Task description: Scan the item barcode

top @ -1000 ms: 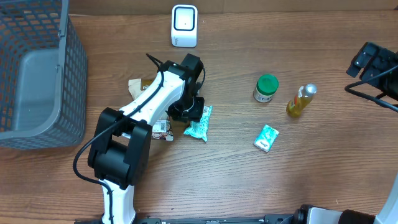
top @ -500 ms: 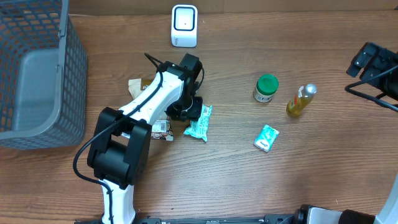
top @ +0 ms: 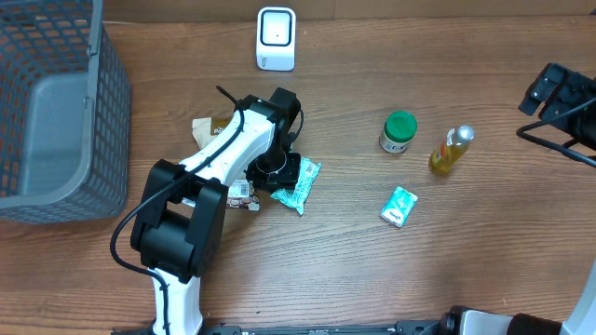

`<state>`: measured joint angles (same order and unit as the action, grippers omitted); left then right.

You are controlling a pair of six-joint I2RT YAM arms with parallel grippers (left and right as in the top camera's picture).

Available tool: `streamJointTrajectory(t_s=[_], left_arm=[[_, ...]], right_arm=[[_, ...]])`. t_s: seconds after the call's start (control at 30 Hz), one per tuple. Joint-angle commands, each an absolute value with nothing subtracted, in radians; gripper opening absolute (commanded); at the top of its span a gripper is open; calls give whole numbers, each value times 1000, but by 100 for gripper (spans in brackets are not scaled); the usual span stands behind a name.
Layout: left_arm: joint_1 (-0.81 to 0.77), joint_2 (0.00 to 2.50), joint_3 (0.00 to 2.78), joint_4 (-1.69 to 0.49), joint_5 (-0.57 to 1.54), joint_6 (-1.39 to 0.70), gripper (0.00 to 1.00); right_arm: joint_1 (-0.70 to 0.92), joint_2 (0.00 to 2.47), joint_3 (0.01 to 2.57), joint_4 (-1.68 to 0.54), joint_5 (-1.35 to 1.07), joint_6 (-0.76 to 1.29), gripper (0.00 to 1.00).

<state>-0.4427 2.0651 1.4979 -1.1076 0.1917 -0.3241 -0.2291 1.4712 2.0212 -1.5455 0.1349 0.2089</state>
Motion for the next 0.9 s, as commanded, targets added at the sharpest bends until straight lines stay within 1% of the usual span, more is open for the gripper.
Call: streamJointTrajectory(t_s=[0.0, 0.4, 0.57, 0.63, 0.73, 0.77, 0.8, 0.87], left_arm=[[-439, 2040, 1491, -1110, 208, -336, 43], [-439, 2040, 1457, -1081, 192, -337, 43], [-439, 2040, 1406, -1034, 192, -337, 39], [-439, 2040, 1390, -1022, 192, -337, 34], [-439, 2040, 1384, -1020, 192, -337, 20], [-439, 2040, 1384, -1020, 193, -337, 19], [-438, 2040, 1385, -1020, 192, -337, 19], [-438, 2040, 1385, -1020, 192, -336, 26]], right_arm=[[-231, 1470, 2023, -1543, 137, 204, 100], [-231, 1470, 2023, -1543, 137, 204, 100], [-231, 1470, 2023, -1543, 138, 204, 100], [-231, 1470, 2023, -1543, 137, 204, 100], [-231, 1470, 2023, -1543, 137, 204, 100], [-231, 1470, 2023, -1543, 137, 204, 100], [-231, 1470, 2023, -1543, 137, 204, 100], [-231, 1470, 2023, -1543, 137, 204, 100]])
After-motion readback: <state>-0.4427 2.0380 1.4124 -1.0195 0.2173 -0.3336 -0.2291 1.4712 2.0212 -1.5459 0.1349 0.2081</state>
